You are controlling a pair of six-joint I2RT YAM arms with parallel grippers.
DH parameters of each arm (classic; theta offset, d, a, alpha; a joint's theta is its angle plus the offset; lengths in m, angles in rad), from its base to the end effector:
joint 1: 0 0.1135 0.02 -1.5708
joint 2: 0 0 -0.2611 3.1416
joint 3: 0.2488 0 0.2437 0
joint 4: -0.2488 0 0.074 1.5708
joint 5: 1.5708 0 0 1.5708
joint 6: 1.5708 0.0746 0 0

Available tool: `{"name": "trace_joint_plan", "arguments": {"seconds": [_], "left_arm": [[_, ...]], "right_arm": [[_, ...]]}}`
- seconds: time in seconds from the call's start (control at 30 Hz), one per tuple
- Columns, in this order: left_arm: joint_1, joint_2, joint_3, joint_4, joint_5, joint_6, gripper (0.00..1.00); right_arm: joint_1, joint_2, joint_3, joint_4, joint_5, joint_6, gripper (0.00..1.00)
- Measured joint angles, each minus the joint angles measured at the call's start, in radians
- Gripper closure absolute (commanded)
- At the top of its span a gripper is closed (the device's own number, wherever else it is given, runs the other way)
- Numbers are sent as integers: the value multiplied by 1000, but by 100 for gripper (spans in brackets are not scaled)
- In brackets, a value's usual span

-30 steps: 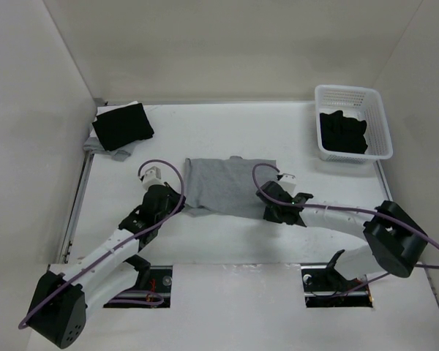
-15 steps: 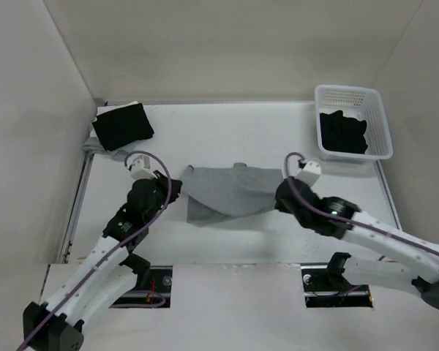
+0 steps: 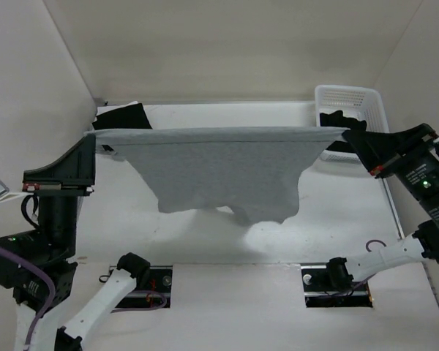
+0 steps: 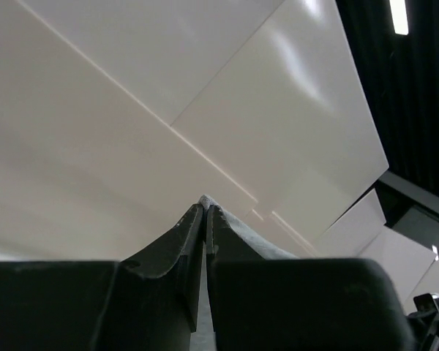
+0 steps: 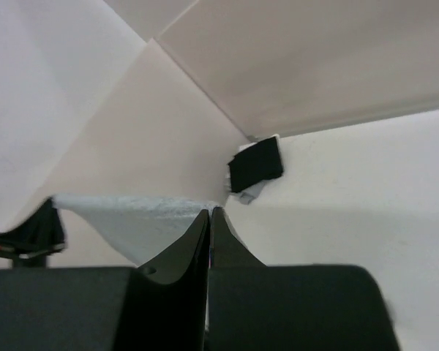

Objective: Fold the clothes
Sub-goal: Flatten the tank top out

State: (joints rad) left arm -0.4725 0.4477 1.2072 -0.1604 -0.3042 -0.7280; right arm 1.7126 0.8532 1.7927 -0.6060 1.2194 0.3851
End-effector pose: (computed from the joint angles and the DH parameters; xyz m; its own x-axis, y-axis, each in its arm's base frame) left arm 0.0409 0.0042 0.5145 0.2325 -0.8318 -0.5041 0.4938 0.5475 -0.6756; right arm 0.0646 0.0430 0.5689 -0.2180 0.6120 -0.7602 -0.4146 0.6471 0.6398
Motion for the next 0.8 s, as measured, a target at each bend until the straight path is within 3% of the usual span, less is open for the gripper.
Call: {"name": "trace_joint_plan", "arguments": {"seconds": [0.17, 0.3, 0.4, 0.53, 0.67, 0.73, 0.8], "left_arm": [[7, 38, 44, -2, -22, 20, 97], [16, 155, 8, 31, -49, 26, 97], [24, 279, -89, 64, -56, 22, 97], [67, 450, -245, 57, -47, -3, 98], [183, 678, -259, 69, 2, -55, 99], [236, 851, -153, 66, 36, -82, 99], [265, 1013, 6, 69, 69, -95, 99]], "right_arm": [[-44, 64, -104, 298, 25, -346, 100], [-241, 93, -189, 409, -47, -463, 100], [-460, 128, -228, 354, -187, -367, 100], [-829, 200, -354, 303, -570, -149, 100], [-1102, 432, -418, 301, -884, -21, 100], [-1192, 625, -302, 230, -1012, 11, 100], [-1264, 828, -77, 175, -1098, 26, 100]]}}
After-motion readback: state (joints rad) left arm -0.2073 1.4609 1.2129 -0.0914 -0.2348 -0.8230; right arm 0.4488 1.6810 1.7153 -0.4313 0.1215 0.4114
